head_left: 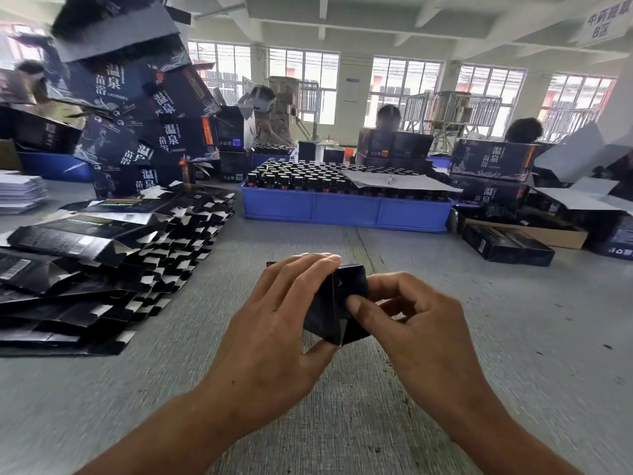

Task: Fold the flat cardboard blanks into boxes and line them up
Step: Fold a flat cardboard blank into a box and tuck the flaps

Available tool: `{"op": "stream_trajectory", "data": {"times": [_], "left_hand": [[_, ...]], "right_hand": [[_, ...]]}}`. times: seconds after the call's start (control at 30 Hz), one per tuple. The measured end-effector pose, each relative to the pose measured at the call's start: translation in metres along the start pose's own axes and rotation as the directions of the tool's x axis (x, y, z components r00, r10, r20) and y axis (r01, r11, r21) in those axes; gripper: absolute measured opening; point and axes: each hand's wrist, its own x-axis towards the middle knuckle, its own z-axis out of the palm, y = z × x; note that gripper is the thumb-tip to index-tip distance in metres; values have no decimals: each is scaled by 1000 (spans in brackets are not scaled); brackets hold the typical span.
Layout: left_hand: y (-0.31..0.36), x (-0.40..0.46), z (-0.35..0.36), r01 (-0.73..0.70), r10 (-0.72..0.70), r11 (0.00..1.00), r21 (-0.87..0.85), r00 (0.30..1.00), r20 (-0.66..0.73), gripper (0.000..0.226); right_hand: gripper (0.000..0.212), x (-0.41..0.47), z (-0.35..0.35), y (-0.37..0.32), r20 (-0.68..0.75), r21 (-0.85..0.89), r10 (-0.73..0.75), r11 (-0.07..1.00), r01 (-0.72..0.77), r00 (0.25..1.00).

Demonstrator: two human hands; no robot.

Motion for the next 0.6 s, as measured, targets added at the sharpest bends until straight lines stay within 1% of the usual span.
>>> {"op": "stream_trajectory", "data": {"times": [0.13, 0.23, 0.27, 0.3, 0.37, 0.4, 0.43, 0.5, 0.53, 0.6], "left_hand": [[-1, 0, -2, 7, -7, 1000, -19, 1000, -10, 83], [-1, 0, -2, 9, -9, 1000, -13, 1000, -17, 85], [-2, 0, -1, 6, -7, 1000, -9, 1000, -20, 86], [-2, 0, -1, -2, 2, 1000, -4, 1000, -22, 85], [-3, 0, 0, -38, 38, 999, 11, 999, -9, 81], [-3, 0, 1, -65, 65, 998, 21, 998, 15, 80], [-4, 0, 3, -93, 91, 995, 33, 995, 48, 82], [-5, -1, 5, -127, 120, 990, 64, 988, 100, 89], [-5, 0, 5, -127, 119, 989, 79, 988, 98, 91], [-7, 1, 3, -77, 74, 993, 91, 997, 32, 91]], "right_hand": [[15, 1, -2, 0, 50, 33, -6, 999, 4, 999], [17, 1, -2, 1, 63, 48, -11, 999, 8, 998], [21, 0, -1, 2, 66, 52, -8, 999, 5, 998], [30, 0, 0, 2, 73, 45, -6, 999, 2, 997], [59, -2, 2, 1, 99, 3, 2, 1000, -2, 995], [70, -2, 3, 1, 113, -21, 18, 1000, -16, 993], [74, -3, 5, 1, 125, -39, 40, 999, -35, 991], [71, -2, 8, 3, 133, -50, 92, 995, -86, 987], [67, -1, 8, 4, 124, -29, 125, 992, -122, 984], [63, 3, 6, 5, 99, 72, 192, 977, -199, 976]]}}
